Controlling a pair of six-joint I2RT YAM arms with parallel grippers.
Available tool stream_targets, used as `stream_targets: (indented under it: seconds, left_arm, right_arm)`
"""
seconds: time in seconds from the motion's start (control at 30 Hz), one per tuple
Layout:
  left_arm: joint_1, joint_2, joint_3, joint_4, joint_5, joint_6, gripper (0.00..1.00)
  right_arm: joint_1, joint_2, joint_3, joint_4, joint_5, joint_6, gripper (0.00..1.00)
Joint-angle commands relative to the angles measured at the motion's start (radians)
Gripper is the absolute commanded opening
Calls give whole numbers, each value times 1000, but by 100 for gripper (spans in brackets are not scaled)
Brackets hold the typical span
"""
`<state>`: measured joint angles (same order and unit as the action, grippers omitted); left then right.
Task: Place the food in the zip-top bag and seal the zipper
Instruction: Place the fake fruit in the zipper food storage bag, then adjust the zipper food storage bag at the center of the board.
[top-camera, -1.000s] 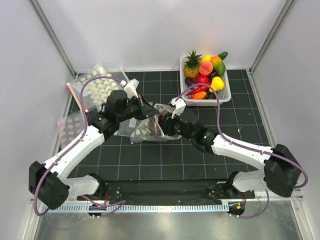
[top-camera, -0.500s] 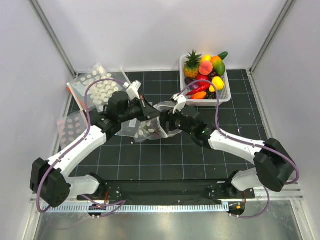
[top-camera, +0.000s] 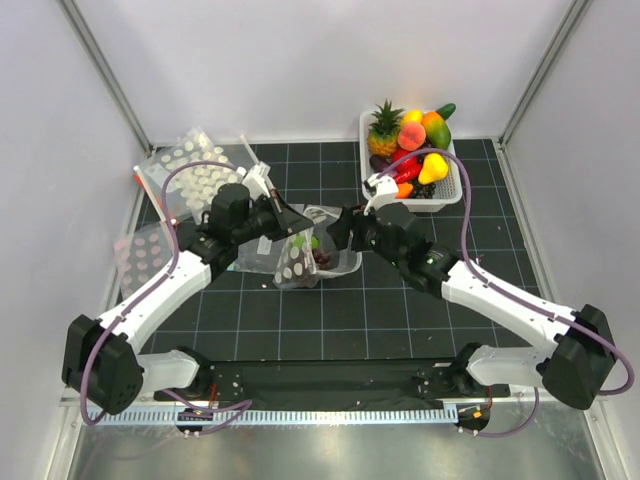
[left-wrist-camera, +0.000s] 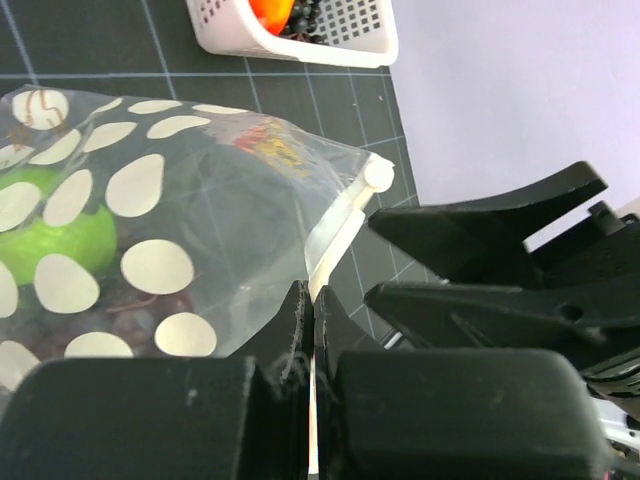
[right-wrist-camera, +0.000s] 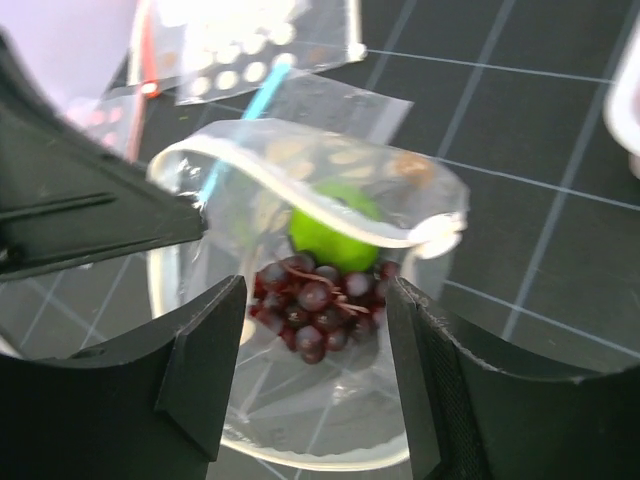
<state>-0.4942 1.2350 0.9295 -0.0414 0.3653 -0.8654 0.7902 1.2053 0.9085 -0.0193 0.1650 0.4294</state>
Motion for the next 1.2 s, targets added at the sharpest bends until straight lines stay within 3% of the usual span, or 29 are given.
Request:
stream_targets:
  seconds: [0.0,0.23,0.33,0.37,0.4,0.5,0.53,0.6,0.63,0.73,0.8,0.83,0.87,0.93,1.17]
  left_arm:
    - [11,-31,-9,51,-34,3,0]
    - [17,-114,-23,-5,-127,38,0]
    - [17,-153,-35,-18,-181,48,0]
    - [17,-164,-40,-21,-212,51,0]
    - [17,-173,-47,-26,-224,54,0]
    - [17,-207,-57,-37,-278,65,0]
    - [17,-213,-57,-40,-291,68,0]
    - [17,-230,-55,-60,-330,83,0]
    - [17,-233,-49,-69,-341,91,0]
    - [17,-243,-49,-94,-393,106,0]
    - [16,-250,-54,-92,-402,106,0]
    - [16,-252,-61,-88,-402,106,0]
    - [17,-253,-72,-68,-404,103,0]
    - [17,-253,-95,-37,-417,79,0]
    - [17,-206,-136,24,-424,8,0]
  right_arm:
    - [4,40,70,-151,137,44,67]
    - [3,186,121,-189,177,92,69]
    - [1,214,119,-177,179,100,63]
    - [3,223,127,-177,168,103,60]
    - [3,227,133,-180,147,101,48]
    - [3,214,148,-197,139,101,32]
    - [3,189,153,-205,152,95,21]
    - [4,172,194,-224,159,69,10]
    - [4,175,223,-246,147,62,5]
    - [3,267,404,-355,75,34,4]
    - [-5,335,480,-325,-2,31,6]
    - [-17,356,489,-305,-52,38,12]
    - [-61,390,504,-289,-152,54,33]
    - [-106,415,510,-239,-258,100,44]
    - [-160,379,489,-206,-211,54,73]
